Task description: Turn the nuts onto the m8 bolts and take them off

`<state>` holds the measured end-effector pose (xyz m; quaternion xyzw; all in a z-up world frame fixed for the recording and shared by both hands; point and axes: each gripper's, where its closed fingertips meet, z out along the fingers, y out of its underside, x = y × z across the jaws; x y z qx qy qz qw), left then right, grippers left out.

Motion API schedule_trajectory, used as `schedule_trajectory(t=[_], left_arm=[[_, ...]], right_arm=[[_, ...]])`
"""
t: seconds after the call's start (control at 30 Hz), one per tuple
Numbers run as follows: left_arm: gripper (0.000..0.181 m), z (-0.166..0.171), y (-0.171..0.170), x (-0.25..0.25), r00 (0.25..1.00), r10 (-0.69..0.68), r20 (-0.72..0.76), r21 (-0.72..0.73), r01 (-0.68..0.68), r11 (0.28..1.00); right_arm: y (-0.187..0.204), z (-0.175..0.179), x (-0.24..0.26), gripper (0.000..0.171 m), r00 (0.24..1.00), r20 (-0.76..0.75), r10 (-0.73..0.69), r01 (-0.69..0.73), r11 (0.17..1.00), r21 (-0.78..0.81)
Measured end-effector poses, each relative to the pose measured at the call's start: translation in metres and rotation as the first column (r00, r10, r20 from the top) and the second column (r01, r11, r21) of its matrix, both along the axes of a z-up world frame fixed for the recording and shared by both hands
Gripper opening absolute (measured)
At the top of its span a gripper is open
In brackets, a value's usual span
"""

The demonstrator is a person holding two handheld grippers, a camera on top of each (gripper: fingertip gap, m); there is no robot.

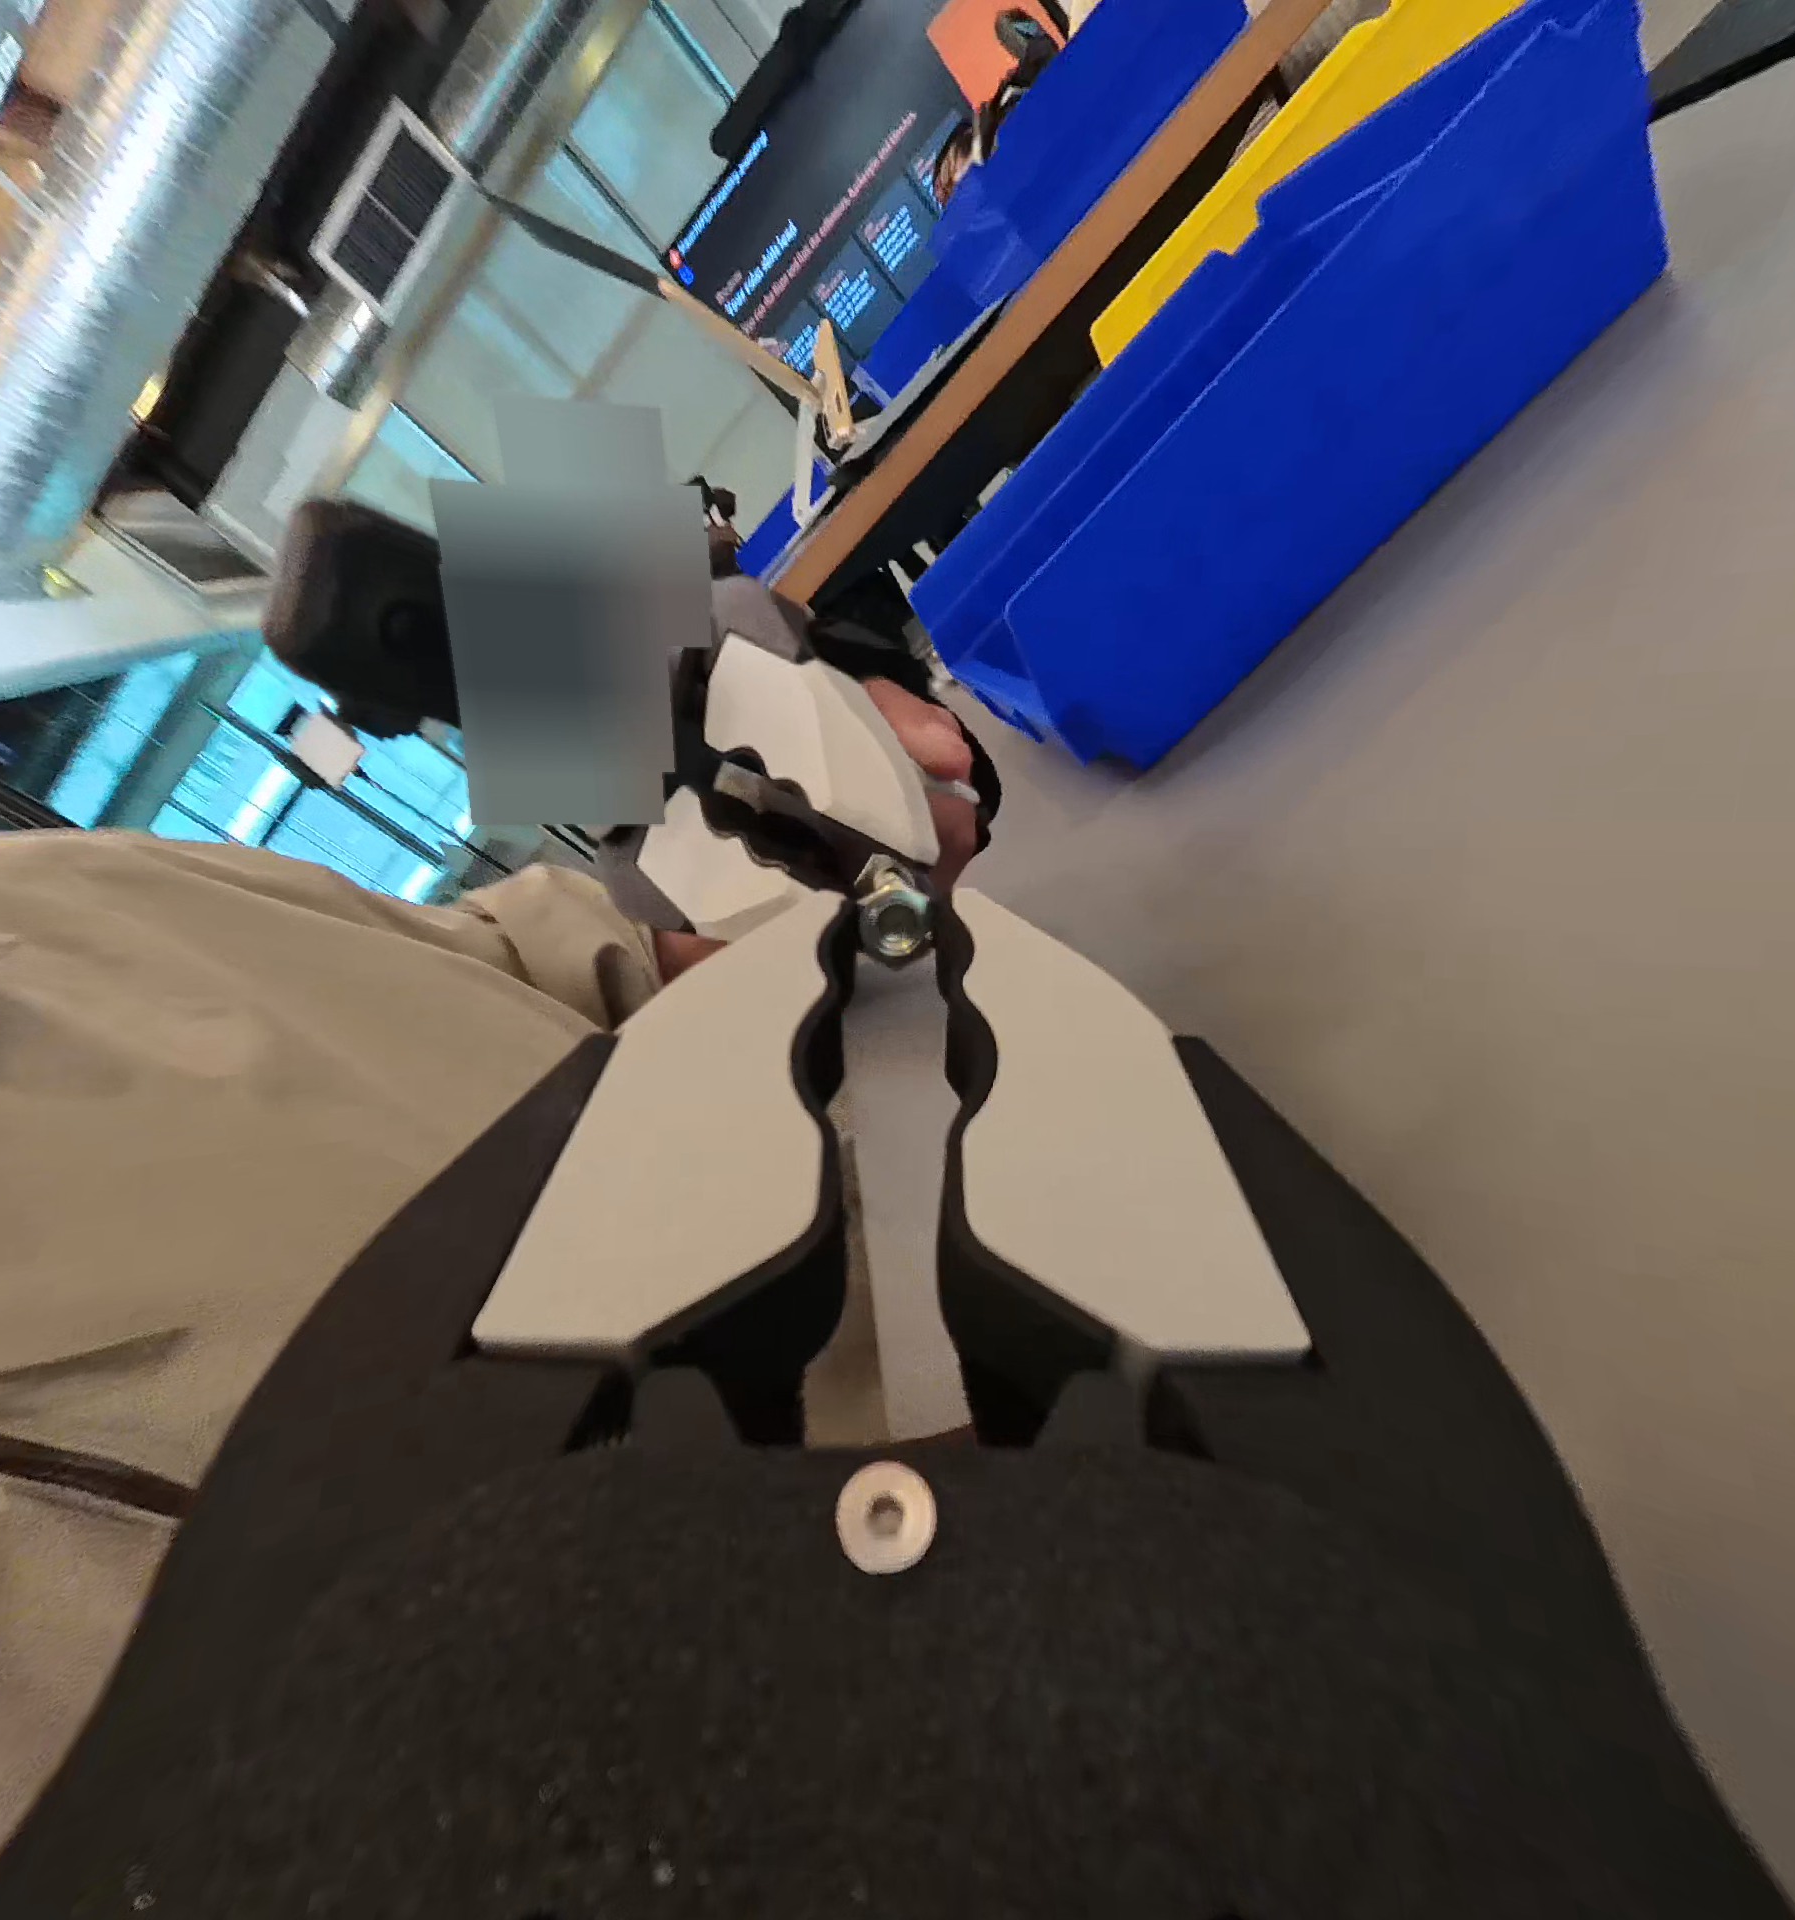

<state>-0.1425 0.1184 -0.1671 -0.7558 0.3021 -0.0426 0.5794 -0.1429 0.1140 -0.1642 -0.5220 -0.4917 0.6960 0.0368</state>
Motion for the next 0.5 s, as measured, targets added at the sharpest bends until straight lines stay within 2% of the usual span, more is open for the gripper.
schedule_trajectory(t=[0.17, 0.33, 0.4, 0.5], left_arm=[[0.01, 0.001, -0.005, 0.007, 0.96, -0.075, 0.269, -0.11, 0.108, 0.988], [0.01, 0.008, -0.01, 0.011, 0.84, -0.147, 0.522, -0.165, 0.269, 0.949], [0.009, 0.012, -0.009, 0.008, 0.819, -0.152, 0.553, -0.152, 0.279, 0.948], [0.01, 0.012, -0.003, -0.005, 0.843, -0.118, 0.526, -0.14, 0.223, 0.965]], right_arm=[[-0.003, 0.0, 0.006, 0.014, 0.992, -0.112, 0.052, -0.015, 0.95, 0.312], [-0.002, 0.005, 0.012, 0.014, 0.955, -0.248, 0.164, 0.03, 0.777, 0.629], [0.0, 0.005, 0.013, 0.014, 0.936, -0.282, 0.21, 0.056, 0.702, 0.71], [0.012, 0.003, 0.01, 0.014, 0.926, -0.305, 0.221, 0.125, 0.582, 0.804]])
